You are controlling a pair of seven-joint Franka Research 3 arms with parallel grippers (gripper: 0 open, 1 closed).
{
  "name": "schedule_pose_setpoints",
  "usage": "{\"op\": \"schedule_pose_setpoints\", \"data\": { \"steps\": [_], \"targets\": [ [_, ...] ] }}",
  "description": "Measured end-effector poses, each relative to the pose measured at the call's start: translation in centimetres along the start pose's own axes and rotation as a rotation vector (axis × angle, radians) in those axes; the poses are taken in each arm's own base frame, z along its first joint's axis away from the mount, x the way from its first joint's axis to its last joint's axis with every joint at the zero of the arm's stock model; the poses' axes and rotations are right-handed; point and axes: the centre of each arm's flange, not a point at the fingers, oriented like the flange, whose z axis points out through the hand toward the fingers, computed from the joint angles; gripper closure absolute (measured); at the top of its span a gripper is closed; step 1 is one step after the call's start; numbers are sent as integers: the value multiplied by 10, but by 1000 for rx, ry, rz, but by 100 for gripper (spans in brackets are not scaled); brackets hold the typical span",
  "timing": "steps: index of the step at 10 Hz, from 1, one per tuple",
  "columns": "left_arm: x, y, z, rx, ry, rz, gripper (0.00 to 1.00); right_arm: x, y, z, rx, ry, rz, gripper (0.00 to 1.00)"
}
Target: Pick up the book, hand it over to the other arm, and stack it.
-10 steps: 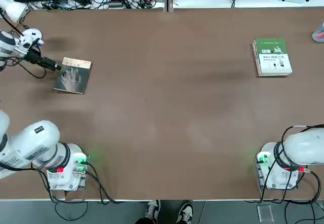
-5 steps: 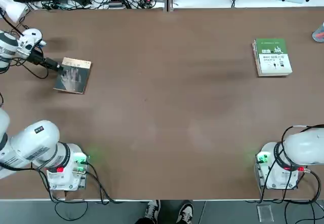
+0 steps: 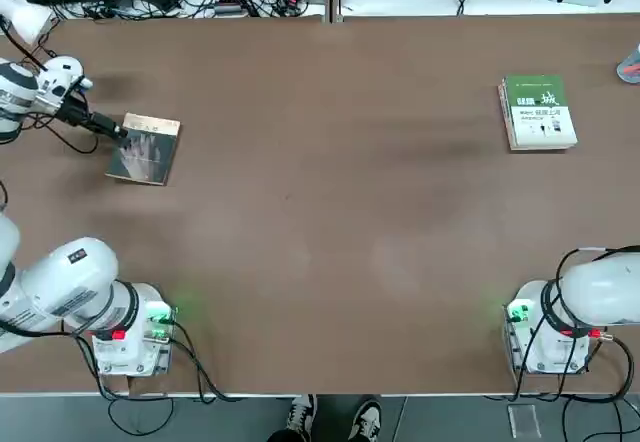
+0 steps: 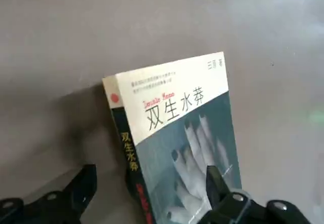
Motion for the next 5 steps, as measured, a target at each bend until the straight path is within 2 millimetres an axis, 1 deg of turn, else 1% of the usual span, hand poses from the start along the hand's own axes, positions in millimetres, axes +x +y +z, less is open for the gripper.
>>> {"op": "schedule_pose_setpoints", "data": {
  "steps": [4, 5],
  "targets": [
    [4, -3, 1, -1, 4, 4, 6, 0, 0, 0, 0, 0, 0, 0],
    [4, -5, 2, -4, 3, 3, 7, 0, 0, 0, 0, 0, 0, 0]
  ]
}}
